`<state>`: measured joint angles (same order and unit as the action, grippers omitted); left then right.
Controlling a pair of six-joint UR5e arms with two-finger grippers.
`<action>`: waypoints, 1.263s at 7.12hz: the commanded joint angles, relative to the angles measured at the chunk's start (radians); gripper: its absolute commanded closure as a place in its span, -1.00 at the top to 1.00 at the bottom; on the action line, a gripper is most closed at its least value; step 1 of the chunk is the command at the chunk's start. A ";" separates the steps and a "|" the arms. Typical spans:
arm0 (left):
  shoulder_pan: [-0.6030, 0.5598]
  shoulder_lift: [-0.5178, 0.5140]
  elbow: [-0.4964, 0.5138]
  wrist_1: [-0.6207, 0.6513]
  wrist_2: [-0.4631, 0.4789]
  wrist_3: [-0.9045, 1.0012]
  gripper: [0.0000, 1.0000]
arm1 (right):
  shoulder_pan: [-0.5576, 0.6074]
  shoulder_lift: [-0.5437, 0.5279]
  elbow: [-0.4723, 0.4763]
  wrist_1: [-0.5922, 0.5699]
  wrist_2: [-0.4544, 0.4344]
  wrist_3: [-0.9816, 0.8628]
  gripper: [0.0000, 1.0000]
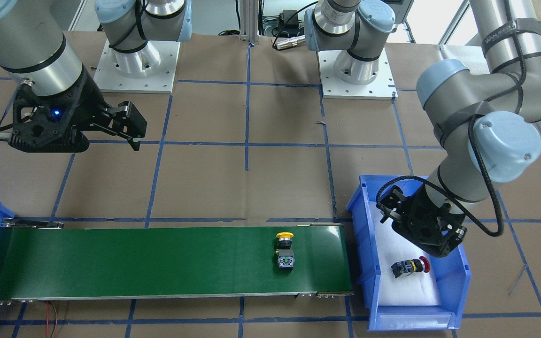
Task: Transport two buttons from left to right
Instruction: 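Return the left gripper to the bin and grasp the red-capped button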
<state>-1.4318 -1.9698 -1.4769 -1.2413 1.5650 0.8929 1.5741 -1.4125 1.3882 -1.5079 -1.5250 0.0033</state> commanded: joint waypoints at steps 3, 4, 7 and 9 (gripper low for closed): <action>0.037 -0.191 0.018 0.151 0.001 0.576 0.99 | -0.003 0.006 0.040 -0.017 -0.001 0.003 1.00; 0.037 -0.214 0.017 0.158 0.013 0.599 0.92 | -0.003 0.006 0.041 -0.017 -0.001 0.003 1.00; 0.036 -0.215 0.007 0.161 0.058 0.597 -0.58 | -0.002 0.006 0.037 -0.017 0.006 -0.002 1.00; 0.022 -0.102 0.020 0.082 0.052 0.584 -0.78 | -0.002 0.006 0.038 -0.015 0.006 -0.002 1.00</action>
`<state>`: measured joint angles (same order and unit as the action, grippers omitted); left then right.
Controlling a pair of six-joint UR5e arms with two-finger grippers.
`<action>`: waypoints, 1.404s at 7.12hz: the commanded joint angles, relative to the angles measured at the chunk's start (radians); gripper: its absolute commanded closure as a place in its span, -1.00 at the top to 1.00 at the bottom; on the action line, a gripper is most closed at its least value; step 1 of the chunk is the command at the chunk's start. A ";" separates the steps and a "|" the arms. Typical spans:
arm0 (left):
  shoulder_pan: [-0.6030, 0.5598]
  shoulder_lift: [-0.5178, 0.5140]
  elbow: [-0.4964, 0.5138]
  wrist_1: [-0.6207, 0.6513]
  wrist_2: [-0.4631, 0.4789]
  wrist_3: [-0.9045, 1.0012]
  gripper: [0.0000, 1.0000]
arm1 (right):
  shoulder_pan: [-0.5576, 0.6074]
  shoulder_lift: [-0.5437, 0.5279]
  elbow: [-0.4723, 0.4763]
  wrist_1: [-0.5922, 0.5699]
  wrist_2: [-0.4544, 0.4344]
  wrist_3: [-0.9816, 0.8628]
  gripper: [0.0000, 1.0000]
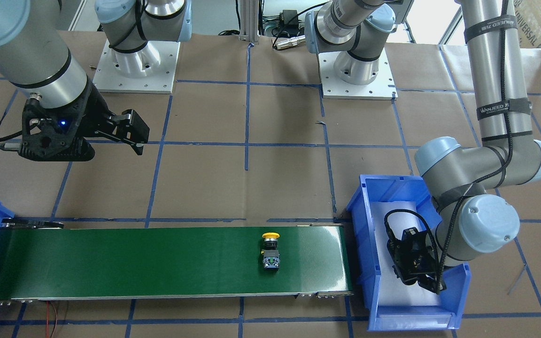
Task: Transport two buttons from left to right
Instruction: 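Return the left gripper to the bin and grasp the red-capped button, then place the red button on the conveyor belt with the left gripper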
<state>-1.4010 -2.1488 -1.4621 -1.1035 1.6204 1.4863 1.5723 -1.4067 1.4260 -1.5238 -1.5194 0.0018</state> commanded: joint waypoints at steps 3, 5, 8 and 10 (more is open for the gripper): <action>-0.076 0.239 0.002 -0.157 -0.007 -0.560 -0.78 | 0.000 0.000 0.002 0.001 0.001 0.000 1.00; -0.203 0.216 0.003 -0.150 -0.004 -1.100 -0.78 | 0.000 0.002 0.002 -0.001 -0.001 0.000 1.00; -0.306 0.043 0.006 0.003 -0.008 -1.587 -0.78 | 0.000 0.002 0.002 -0.001 0.001 0.000 1.00; -0.306 0.003 0.041 0.037 -0.008 -1.624 -0.70 | 0.000 0.002 0.004 -0.001 0.001 0.000 1.00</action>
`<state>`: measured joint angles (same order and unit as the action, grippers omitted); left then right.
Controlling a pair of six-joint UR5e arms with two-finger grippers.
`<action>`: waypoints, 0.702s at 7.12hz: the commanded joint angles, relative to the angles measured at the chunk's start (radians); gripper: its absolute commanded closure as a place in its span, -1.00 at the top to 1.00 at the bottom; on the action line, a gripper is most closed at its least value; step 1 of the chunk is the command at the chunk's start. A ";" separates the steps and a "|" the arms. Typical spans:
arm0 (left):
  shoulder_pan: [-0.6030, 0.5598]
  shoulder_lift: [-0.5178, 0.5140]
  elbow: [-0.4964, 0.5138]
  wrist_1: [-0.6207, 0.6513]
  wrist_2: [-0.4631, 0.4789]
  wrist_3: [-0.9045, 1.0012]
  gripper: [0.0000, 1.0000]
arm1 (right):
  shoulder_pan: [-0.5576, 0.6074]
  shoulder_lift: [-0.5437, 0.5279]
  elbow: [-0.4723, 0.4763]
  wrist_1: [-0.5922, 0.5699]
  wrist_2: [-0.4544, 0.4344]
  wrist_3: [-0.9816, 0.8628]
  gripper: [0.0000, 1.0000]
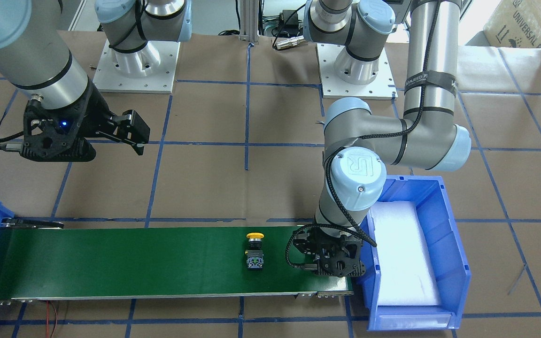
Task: Transport two buttons from left to right
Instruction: 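Place the red button on the conveyor belt with the left gripper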
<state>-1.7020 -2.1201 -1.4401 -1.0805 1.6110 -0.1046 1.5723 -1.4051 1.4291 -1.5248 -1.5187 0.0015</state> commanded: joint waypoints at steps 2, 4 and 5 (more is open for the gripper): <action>-0.005 -0.026 0.015 -0.006 0.010 -0.033 0.99 | 0.000 0.000 0.001 0.000 0.000 0.000 1.00; -0.007 -0.017 0.030 -0.034 0.007 -0.030 1.00 | 0.000 0.000 0.001 0.000 0.000 0.000 1.00; -0.007 0.015 0.032 -0.067 0.004 -0.018 1.00 | 0.000 0.000 0.001 0.000 0.000 0.000 1.00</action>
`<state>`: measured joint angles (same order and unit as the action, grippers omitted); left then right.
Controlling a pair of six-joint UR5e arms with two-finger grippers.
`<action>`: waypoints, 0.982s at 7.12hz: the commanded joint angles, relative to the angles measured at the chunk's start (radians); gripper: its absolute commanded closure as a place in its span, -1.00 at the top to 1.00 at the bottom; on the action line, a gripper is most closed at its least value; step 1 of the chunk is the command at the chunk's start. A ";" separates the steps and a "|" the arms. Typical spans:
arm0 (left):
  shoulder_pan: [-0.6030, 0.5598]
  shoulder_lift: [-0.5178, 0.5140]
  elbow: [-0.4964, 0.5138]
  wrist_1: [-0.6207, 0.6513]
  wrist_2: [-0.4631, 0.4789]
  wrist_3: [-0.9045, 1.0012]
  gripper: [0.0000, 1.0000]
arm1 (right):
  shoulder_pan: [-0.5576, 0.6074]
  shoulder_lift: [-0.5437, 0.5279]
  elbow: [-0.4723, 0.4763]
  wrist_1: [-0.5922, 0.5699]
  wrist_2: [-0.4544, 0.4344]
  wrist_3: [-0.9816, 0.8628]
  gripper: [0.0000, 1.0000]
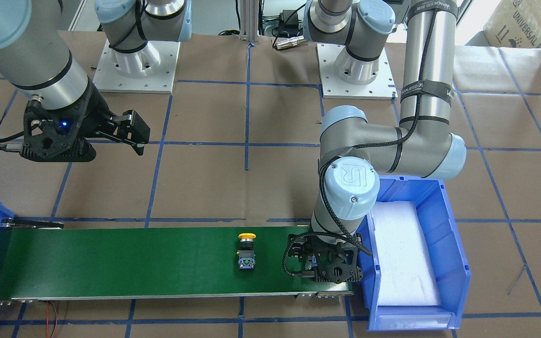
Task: Transport two buttons from left to right
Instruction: 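Place the red button on the conveyor belt with the left gripper, then withdraw the left gripper to hover beside the bin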
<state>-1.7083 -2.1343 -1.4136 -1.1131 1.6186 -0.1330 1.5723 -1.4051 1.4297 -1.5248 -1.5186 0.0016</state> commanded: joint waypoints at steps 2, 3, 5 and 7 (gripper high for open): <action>-0.007 0.239 -0.028 -0.228 -0.023 0.013 1.00 | 0.000 0.000 0.000 0.000 0.000 0.000 1.00; -0.007 0.349 -0.047 -0.366 -0.023 0.013 1.00 | 0.000 0.000 0.000 0.000 0.000 -0.002 1.00; 0.006 0.518 -0.099 -0.575 -0.034 0.016 1.00 | 0.000 0.000 0.000 -0.002 0.002 0.000 1.00; 0.007 0.600 -0.180 -0.514 -0.043 0.076 1.00 | 0.000 0.024 -0.002 -0.065 0.002 0.001 1.00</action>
<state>-1.7029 -1.5820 -1.5440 -1.6584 1.5801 -0.0881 1.5723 -1.3988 1.4293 -1.5434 -1.5173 0.0018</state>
